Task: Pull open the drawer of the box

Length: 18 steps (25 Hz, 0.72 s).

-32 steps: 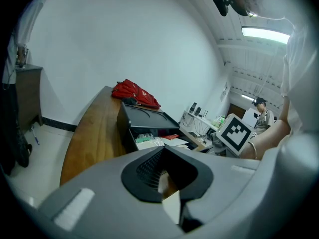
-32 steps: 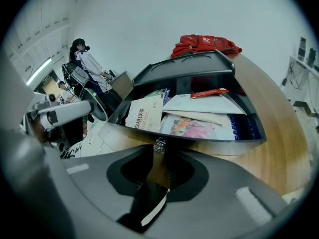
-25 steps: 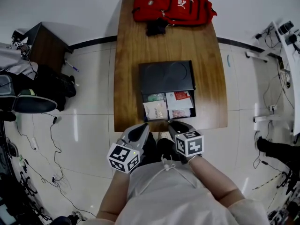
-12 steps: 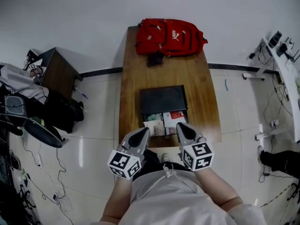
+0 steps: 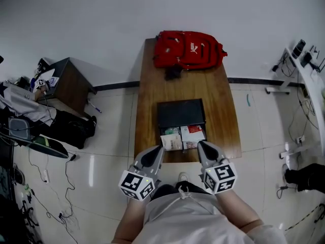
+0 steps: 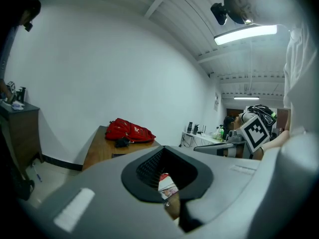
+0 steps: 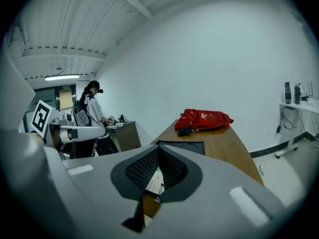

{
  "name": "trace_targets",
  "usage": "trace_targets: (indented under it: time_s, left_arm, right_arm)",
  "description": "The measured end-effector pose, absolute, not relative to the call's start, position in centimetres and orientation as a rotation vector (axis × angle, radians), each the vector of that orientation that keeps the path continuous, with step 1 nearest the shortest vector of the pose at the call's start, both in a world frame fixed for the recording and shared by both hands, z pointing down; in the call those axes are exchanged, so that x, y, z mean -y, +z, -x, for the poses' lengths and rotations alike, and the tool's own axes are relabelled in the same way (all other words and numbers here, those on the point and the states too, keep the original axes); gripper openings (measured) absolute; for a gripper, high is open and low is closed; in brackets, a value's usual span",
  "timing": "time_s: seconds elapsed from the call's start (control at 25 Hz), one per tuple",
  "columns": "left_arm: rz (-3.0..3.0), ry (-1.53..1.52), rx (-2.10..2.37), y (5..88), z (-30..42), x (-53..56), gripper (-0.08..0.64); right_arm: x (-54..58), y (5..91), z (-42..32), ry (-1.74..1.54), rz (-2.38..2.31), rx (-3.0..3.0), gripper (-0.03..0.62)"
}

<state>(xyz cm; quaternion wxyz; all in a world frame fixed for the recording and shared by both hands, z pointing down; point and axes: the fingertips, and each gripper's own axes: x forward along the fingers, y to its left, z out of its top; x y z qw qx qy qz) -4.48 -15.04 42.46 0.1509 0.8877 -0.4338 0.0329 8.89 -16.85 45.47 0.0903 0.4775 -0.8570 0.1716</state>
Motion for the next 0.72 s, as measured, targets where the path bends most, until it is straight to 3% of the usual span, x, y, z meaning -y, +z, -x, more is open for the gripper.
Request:
trace_targets:
  time_s: [0.52, 0.72]
  left_arm:
    - [-2.481, 0.049, 1.247, 43.1, 9.5, 2.5, 0.006]
    - [-2.495, 0.039, 1.237, 42.9, 10.5, -4.1, 0.006]
  right_arm:
    - [4.4, 45.4, -3.9, 0.526, -1.381, 2.540, 0.005]
    - [-3.0, 43.5, -2.5, 0.340, -1.395, 2.559, 0.006]
